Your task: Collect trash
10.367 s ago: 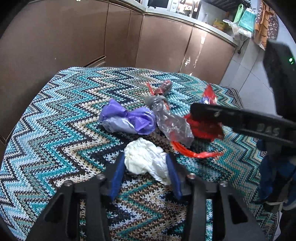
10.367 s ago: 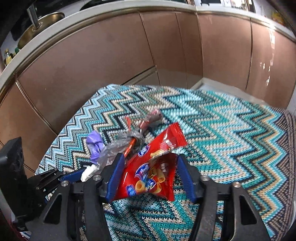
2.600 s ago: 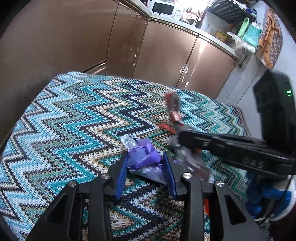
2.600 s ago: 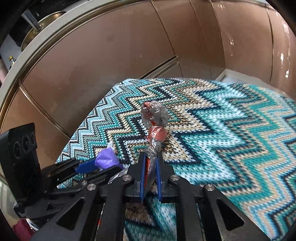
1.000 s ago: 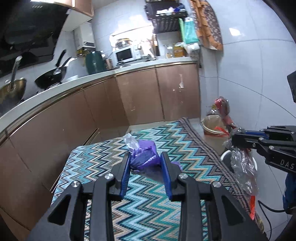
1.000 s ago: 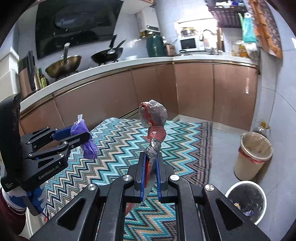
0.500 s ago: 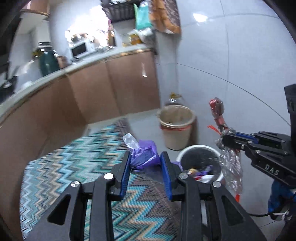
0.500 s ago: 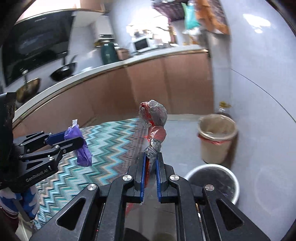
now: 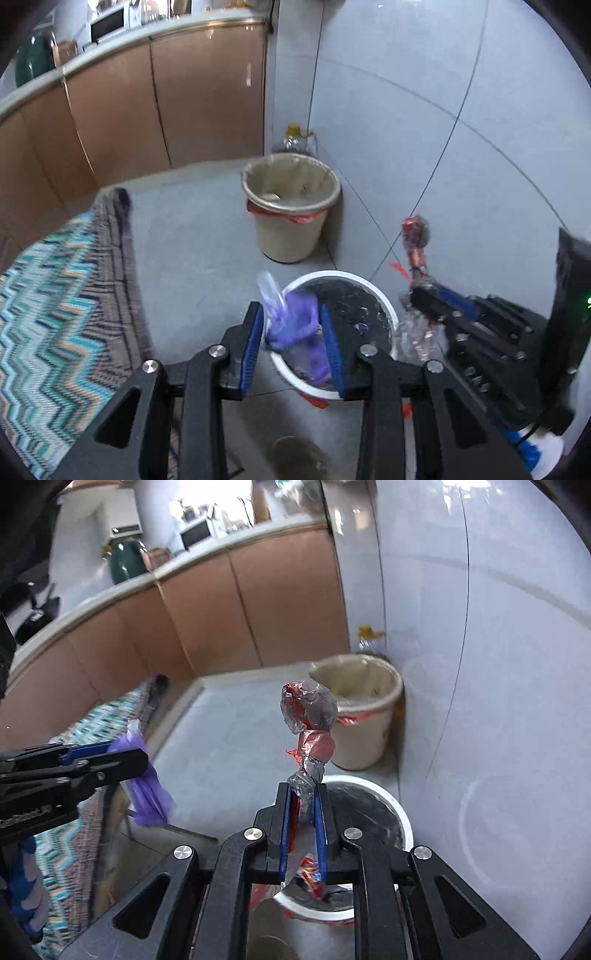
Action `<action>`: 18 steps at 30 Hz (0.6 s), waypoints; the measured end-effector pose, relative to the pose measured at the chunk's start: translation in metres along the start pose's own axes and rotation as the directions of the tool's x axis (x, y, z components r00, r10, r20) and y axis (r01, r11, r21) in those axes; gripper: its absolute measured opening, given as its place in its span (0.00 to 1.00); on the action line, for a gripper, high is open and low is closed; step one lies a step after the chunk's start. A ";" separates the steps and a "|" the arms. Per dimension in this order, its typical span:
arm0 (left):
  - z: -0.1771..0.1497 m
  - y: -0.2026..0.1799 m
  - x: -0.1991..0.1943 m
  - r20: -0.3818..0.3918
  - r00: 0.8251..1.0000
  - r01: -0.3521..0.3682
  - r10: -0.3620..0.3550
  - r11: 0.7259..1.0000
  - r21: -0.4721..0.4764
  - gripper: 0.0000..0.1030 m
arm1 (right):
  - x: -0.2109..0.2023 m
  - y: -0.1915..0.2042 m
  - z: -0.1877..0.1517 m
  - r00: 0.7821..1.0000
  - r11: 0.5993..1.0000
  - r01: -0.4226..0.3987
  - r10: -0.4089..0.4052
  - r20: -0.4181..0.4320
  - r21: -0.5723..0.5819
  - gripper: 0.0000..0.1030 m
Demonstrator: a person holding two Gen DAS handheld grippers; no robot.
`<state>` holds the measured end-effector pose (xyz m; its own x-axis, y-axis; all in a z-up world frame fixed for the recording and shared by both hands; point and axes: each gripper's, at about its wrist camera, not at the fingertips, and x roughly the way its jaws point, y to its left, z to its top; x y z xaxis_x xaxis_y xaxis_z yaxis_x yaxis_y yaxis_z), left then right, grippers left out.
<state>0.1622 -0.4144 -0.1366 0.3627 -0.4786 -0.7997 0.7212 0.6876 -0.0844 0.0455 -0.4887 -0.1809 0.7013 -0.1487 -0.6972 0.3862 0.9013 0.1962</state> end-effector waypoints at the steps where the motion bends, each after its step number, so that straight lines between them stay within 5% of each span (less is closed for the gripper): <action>1: 0.002 -0.003 0.009 -0.011 1.000 0.009 -0.009 1.000 0.000 0.31 | 0.011 -0.004 -0.001 1.000 1.000 0.013 -0.013 -0.015 0.004 0.13; 3: 0.004 -0.008 0.025 -0.030 0.999 0.027 -0.027 1.000 0.001 0.32 | 0.028 -0.011 -0.003 0.998 0.999 0.040 -0.040 -0.039 0.010 0.14; 7: 0.004 -0.010 0.045 -0.046 0.996 0.077 -0.078 0.997 -0.024 0.41 | 0.049 -0.029 -0.008 0.994 0.996 0.078 -0.074 -0.079 0.041 0.32; 12: 0.001 -0.006 0.043 -0.028 0.994 0.108 -0.108 0.994 -0.027 0.43 | 0.046 -0.045 -0.021 0.993 0.993 0.090 -0.084 -0.085 0.075 0.34; 18: -0.006 -0.002 0.006 0.046 0.997 0.060 -0.059 0.998 -0.012 0.43 | 0.023 -0.044 -0.025 0.995 0.991 0.087 -0.082 -0.054 0.099 0.35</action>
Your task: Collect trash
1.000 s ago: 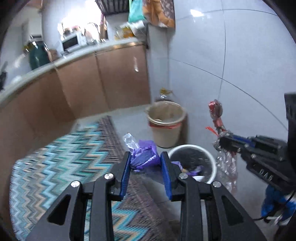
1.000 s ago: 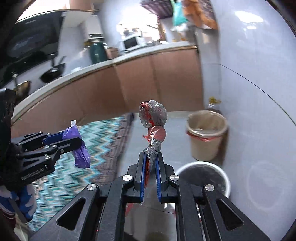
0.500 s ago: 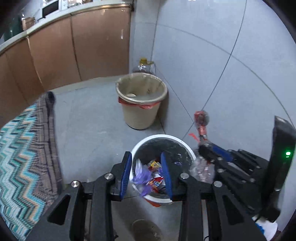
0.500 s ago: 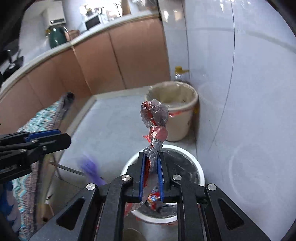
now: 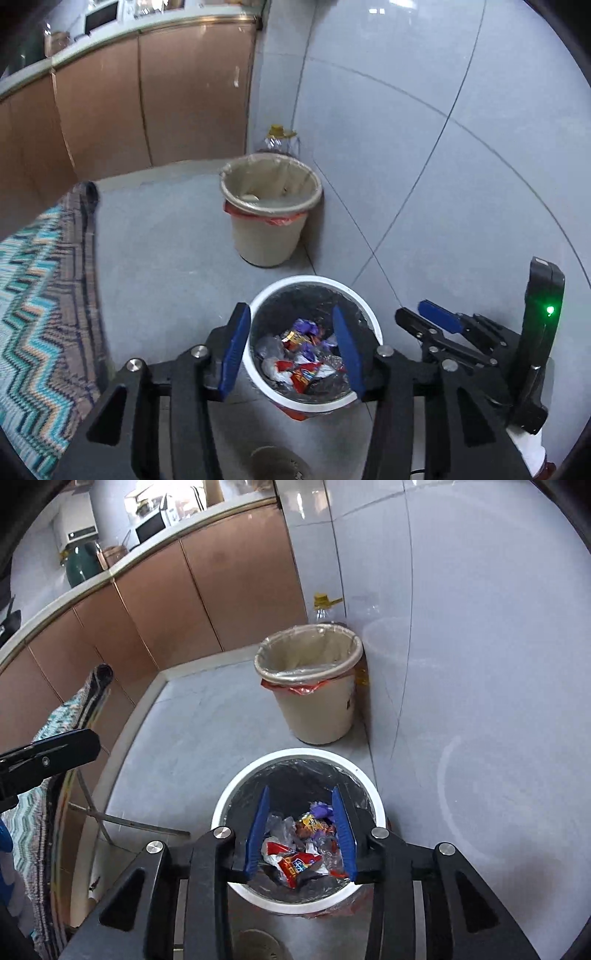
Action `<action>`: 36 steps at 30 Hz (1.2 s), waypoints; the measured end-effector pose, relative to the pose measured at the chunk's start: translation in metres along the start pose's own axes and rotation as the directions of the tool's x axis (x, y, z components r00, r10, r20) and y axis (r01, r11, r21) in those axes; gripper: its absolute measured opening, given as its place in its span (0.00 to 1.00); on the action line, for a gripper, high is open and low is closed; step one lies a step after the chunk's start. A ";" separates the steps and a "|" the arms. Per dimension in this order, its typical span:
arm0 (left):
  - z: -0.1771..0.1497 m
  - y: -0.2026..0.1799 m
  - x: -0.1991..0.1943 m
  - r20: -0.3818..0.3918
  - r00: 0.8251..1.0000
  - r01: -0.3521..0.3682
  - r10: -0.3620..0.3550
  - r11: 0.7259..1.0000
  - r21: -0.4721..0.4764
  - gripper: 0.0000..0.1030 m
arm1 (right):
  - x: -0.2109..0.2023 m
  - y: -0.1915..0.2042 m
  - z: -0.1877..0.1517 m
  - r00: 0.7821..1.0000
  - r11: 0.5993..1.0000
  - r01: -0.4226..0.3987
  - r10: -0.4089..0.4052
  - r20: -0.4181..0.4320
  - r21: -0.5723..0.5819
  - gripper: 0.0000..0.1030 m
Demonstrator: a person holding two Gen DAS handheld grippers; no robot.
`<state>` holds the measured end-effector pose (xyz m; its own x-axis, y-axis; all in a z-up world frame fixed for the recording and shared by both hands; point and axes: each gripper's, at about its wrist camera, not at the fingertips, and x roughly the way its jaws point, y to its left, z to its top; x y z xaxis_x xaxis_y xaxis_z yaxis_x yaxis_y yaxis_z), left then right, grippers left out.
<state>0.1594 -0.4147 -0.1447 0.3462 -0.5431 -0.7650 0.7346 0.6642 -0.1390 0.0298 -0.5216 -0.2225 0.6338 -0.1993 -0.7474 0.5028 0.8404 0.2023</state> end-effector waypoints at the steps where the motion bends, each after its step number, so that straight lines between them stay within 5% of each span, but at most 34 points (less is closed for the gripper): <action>1: 0.000 0.001 -0.007 0.016 1.000 -0.014 0.014 1.000 0.002 0.44 | -0.007 0.003 0.000 1.000 1.000 -0.001 0.001 0.011 -0.003 0.36; 7: -0.011 0.011 -0.062 0.119 0.986 -0.116 0.115 0.993 -0.003 0.55 | -0.056 0.033 -0.006 0.996 0.999 -0.027 0.030 0.080 -0.037 0.44; 10: -0.023 0.018 -0.092 0.171 0.970 -0.173 0.172 0.985 -0.010 0.59 | -0.084 0.056 -0.012 0.992 0.996 -0.044 0.052 0.115 -0.077 0.57; 18: -0.062 0.055 -0.171 0.249 0.924 -0.278 0.290 0.957 -0.084 0.66 | -0.160 0.131 -0.030 0.972 0.972 -0.086 0.130 0.196 -0.217 0.72; 28: -0.105 0.100 -0.266 0.363 0.823 -0.389 0.436 0.900 -0.198 0.70 | -0.225 0.219 -0.054 0.940 0.921 -0.114 0.221 0.259 -0.373 0.88; 36: -0.137 0.124 -0.323 0.414 0.717 -0.480 0.561 0.827 -0.292 0.75 | -0.249 0.265 -0.069 0.926 0.897 -0.078 0.227 0.303 -0.434 0.97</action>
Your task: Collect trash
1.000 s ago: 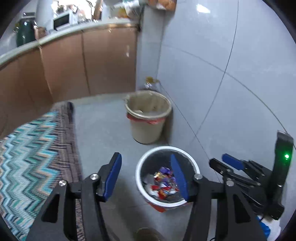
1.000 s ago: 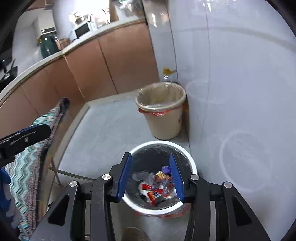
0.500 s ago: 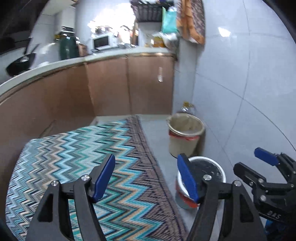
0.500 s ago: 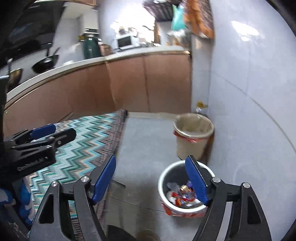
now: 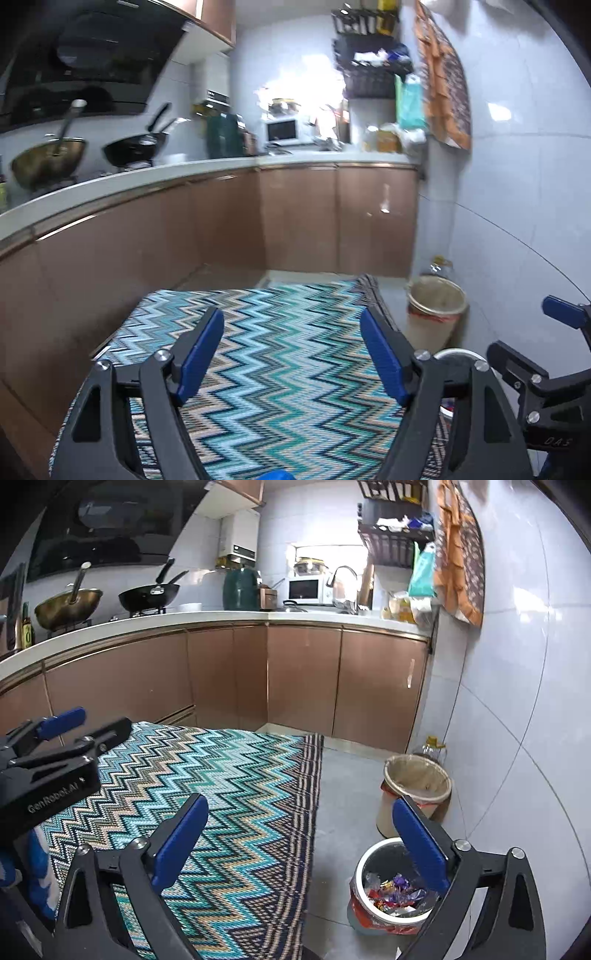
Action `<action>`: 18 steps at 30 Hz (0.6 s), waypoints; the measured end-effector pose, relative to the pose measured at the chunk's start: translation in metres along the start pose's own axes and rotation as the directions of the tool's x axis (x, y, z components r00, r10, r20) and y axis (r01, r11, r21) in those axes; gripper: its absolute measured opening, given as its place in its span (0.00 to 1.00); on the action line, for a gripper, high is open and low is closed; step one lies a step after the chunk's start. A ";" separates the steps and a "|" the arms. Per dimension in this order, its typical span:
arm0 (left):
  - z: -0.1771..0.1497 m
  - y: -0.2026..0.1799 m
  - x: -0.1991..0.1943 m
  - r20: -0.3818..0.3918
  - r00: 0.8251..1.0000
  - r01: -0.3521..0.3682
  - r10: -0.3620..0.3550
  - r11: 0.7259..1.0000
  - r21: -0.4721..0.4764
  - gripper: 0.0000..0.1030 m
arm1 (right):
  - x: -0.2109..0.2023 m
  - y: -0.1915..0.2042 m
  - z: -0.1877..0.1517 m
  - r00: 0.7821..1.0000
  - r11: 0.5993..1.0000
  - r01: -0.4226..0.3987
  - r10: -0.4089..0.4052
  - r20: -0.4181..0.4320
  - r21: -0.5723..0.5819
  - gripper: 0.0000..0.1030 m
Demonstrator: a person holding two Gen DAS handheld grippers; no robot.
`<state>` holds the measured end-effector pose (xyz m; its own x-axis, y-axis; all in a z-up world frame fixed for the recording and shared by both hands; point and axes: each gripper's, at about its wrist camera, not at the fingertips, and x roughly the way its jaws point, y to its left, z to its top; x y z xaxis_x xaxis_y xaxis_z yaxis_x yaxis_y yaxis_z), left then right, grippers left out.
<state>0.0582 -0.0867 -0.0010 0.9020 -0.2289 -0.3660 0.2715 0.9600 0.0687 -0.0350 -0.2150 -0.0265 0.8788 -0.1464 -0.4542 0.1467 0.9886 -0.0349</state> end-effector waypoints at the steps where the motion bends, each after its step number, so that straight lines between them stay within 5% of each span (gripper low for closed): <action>1: 0.000 0.005 -0.004 0.010 1.000 -0.015 0.015 1.000 -0.006 0.76 | -0.002 0.004 0.001 1.000 1.000 0.005 -0.005 0.007 -0.006 0.97; 8: -0.005 0.022 -0.020 0.051 0.996 -0.068 0.069 0.998 -0.018 0.81 | -0.016 0.017 0.001 0.999 0.999 0.041 -0.041 0.024 -0.023 1.00; 18: -0.032 0.018 -0.019 0.008 0.999 -0.033 0.033 0.999 0.022 0.81 | -0.021 -0.007 -0.019 0.986 0.986 0.165 -0.165 -0.018 0.028 1.00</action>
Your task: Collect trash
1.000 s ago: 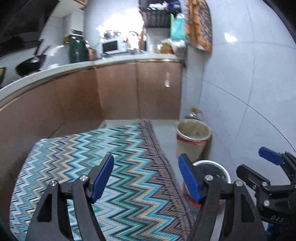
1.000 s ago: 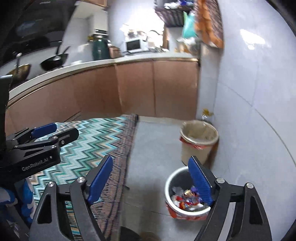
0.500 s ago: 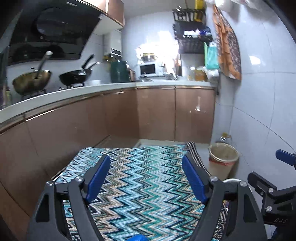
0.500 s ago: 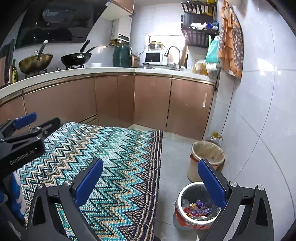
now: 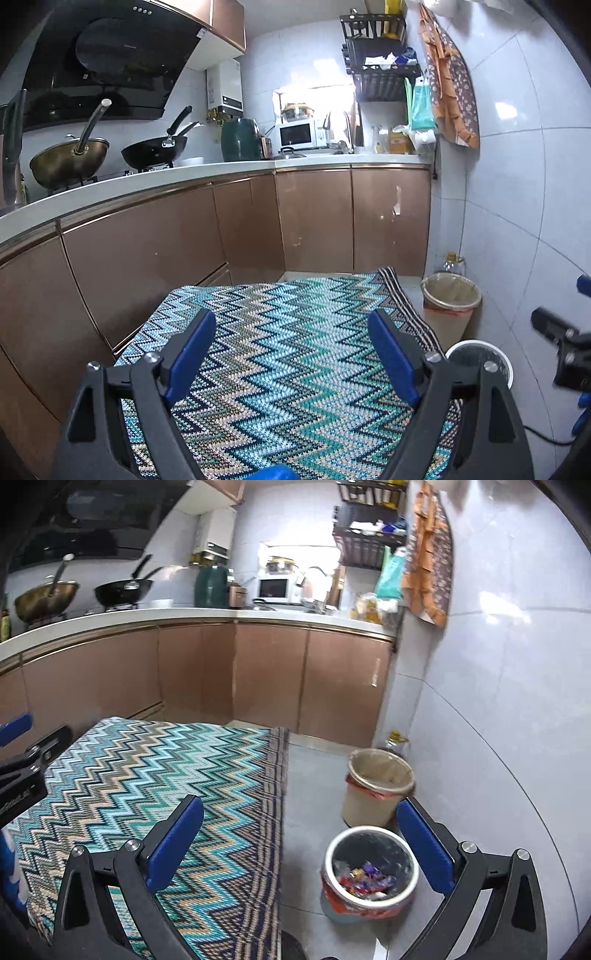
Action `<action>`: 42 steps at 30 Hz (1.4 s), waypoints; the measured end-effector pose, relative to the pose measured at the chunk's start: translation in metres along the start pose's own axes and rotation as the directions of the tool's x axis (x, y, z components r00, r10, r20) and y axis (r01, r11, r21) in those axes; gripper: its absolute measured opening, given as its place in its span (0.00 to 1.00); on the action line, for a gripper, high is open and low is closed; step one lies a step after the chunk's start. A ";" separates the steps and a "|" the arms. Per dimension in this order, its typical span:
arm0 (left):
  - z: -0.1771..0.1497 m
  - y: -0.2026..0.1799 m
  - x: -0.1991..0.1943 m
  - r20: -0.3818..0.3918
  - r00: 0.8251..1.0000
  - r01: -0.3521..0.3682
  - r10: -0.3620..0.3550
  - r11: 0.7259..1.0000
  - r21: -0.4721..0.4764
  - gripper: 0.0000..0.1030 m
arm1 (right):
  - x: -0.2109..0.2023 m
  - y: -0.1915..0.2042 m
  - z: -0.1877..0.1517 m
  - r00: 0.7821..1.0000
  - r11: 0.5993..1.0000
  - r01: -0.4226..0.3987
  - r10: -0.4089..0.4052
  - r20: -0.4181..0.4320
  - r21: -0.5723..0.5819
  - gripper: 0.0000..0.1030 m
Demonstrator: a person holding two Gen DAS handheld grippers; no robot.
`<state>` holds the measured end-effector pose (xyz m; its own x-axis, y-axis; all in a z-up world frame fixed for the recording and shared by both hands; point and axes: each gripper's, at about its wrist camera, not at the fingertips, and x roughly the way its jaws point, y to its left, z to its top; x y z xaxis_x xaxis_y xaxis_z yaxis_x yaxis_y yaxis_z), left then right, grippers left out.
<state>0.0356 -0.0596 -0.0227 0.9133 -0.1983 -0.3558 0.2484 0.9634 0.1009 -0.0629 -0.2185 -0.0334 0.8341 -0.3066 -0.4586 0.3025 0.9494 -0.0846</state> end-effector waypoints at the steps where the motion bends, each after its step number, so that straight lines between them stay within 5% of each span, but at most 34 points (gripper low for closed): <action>1: -0.001 0.000 0.001 -0.004 1.000 0.002 -0.002 1.000 0.000 0.81 | 0.000 -0.004 -0.001 1.000 1.000 0.007 -0.007 -0.004 0.009 1.00; 22: -0.005 -0.008 0.015 -0.045 0.998 0.050 -0.049 0.999 0.009 0.81 | -0.002 -0.039 -0.003 0.997 0.994 0.081 -0.082 -0.001 0.068 1.00; 42: -0.001 0.008 0.019 -0.047 0.999 0.002 -0.004 1.000 -0.025 0.81 | 0.003 -0.037 0.002 0.996 0.994 0.090 -0.091 0.006 0.063 1.00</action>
<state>0.0546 -0.0553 -0.0300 0.8962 -0.1930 -0.3995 0.2425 0.9671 0.0769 -0.0706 -0.2544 -0.0304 0.8061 -0.3918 -0.4436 0.4048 0.9117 -0.0697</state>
